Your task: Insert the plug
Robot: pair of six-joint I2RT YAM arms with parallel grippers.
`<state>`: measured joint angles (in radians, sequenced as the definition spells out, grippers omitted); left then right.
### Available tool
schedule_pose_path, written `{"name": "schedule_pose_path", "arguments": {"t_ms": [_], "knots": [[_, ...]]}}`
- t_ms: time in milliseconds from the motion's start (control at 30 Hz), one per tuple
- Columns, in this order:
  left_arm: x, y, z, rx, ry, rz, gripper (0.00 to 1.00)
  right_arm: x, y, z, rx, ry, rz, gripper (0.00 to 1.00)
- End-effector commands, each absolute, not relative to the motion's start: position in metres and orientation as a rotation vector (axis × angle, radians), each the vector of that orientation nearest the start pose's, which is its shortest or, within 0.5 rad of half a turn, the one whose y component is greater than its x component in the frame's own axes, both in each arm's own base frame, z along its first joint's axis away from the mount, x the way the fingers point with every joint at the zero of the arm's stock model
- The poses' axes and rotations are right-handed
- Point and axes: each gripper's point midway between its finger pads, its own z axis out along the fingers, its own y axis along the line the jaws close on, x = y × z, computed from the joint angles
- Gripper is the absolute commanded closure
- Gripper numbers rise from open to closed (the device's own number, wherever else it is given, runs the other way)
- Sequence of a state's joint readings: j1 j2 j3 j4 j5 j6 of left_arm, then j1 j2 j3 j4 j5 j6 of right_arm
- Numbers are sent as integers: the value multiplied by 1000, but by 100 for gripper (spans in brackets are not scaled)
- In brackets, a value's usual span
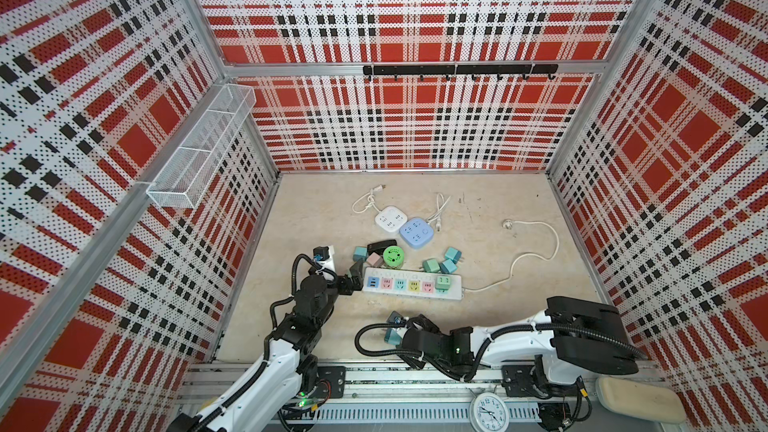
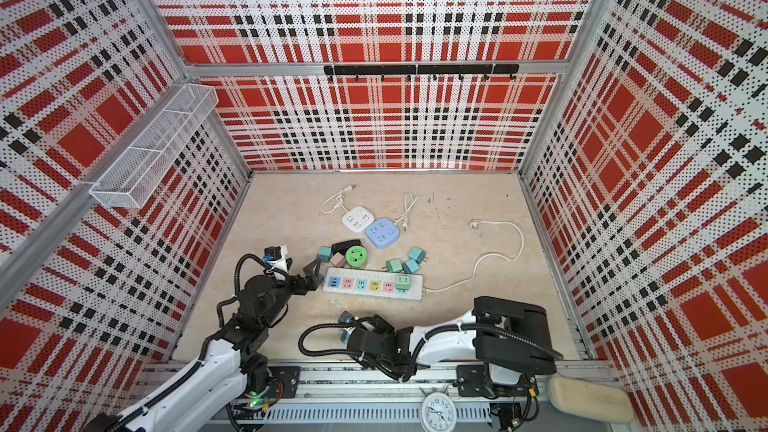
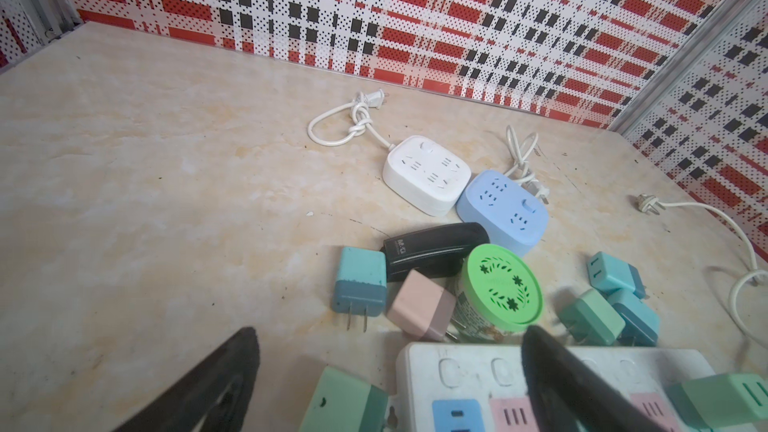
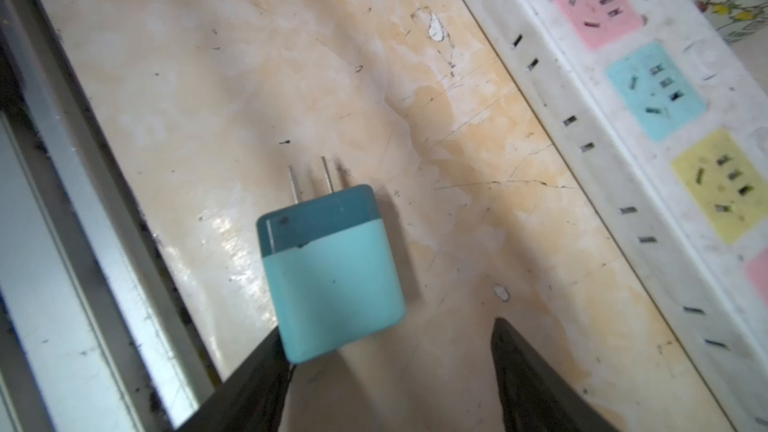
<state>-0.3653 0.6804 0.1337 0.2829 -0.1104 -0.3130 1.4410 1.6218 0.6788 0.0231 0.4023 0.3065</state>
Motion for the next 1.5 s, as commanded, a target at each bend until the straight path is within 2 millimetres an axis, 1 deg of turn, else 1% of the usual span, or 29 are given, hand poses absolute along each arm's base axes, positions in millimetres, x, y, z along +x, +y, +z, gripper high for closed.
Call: {"name": "schedule_pose_path", "arguments": {"t_ms": [0,133,333,433,533,633,800,900,1000,1133,1233,1267,1367,1467], "knots": [[279,-81,142,-70,1826,-375,1,130,351,41,-1051,2110,320,27],[279,-82,141,-64,1828,-381,1,141,346,37,-1007,2129,292,28],[279,-82,142,-67,1826,-382,1,158,346,35,-956,2151,292,28],[278,-82,142,-67,1824,-380,1,166,343,37,-918,2156,282,29],[279,-81,142,-66,1823,-376,1,168,349,43,-902,2144,313,28],[279,-82,141,-63,1828,-374,1,167,363,45,-908,2134,368,29],[278,-83,143,-59,1824,-381,1,170,384,41,-924,2156,364,32],[277,-81,143,-66,1816,-377,1,172,385,45,-919,2149,347,33],[277,-80,144,-68,1809,-377,1,176,376,61,-877,2133,323,32],[277,-81,144,-68,1812,-377,1,171,371,86,-832,2096,336,30],[277,-81,143,-64,1814,-379,1,159,379,100,-834,2075,373,25],[277,-81,144,-65,1813,-380,1,155,385,103,-832,2073,395,23],[277,-81,144,-69,1811,-381,1,143,401,104,-858,2080,440,20],[276,-80,144,-73,1804,-378,1,140,411,97,-864,2102,462,15]]}}
